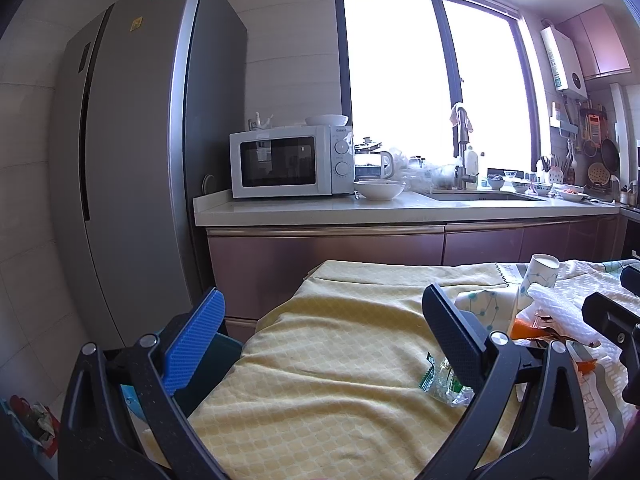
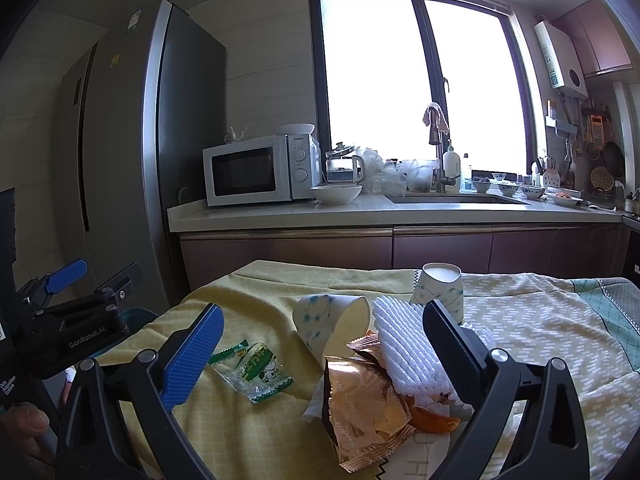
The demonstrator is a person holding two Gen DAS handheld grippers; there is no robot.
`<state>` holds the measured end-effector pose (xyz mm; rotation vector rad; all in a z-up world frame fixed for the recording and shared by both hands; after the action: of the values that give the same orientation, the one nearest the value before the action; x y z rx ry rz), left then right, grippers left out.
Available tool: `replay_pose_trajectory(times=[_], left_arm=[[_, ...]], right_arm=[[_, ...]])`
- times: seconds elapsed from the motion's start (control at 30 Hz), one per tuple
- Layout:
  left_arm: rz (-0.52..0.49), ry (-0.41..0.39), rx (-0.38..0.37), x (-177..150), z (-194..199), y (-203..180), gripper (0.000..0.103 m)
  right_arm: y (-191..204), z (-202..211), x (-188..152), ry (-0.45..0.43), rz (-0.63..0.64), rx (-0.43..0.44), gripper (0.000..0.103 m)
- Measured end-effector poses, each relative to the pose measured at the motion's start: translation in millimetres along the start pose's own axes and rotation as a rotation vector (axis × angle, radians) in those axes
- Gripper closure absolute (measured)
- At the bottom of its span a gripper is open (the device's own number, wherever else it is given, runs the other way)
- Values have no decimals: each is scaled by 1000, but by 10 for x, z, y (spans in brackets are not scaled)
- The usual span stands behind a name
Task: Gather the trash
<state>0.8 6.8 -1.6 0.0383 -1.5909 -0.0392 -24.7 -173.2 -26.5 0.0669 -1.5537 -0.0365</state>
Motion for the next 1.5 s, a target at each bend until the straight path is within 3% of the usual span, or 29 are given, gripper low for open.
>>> replay_pose_trajectory(times=[0.4,0.6,0.8,0.97,1.03,1.13,1.2,1.23,1.3,1.43,1.5], left_arm=[[-5,26,-11,-52,-69,-46,6],[-15,93,-42,-168,-196,-83,6],[-9,215,-150,-368,-405,-189,6],[-1,321,-272,-569,-559,-390,6],[6,353,-309,-646,-615,-458,9],[23,403,-365,-749,-706,-555,18],[29,436,-387,-811,-768,-607,27],[36,452,-401,-839,-799,-633,36],[61,489,-433,-893,-852,-669,42],[111,550,-479,-998,-949,-718,71],[129,565,-493,-1038,-987,-735,76]], right_arm=[[-36,-51,-8,12,-11,2,7],[-129,-108,-79,45,-29,-15,7],[-348,-221,-195,110,-52,-68,14],[-567,-351,-348,198,-99,-96,29],[-622,-365,-387,212,-111,-96,31],[-657,-367,-412,221,-112,-91,36],[-676,-367,-416,225,-114,-82,45],[-685,-362,-419,227,-114,-79,47],[-700,-360,-418,231,-114,-77,55],[-740,-363,-438,241,-112,-68,70],[-757,-366,-447,246,-117,-61,78]])
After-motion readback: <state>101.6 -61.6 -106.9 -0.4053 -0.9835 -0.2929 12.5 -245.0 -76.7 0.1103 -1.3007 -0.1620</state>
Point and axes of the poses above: each gripper's, at about its wrist camera, not at the fingertips, and z roughly against the way its jaws point, y to its left, x to its top, the point moved 2 cm from there along -z, roughly the way its jaws point, and after that the axes turned 13 degrees about -y, right-handed, at the moved point
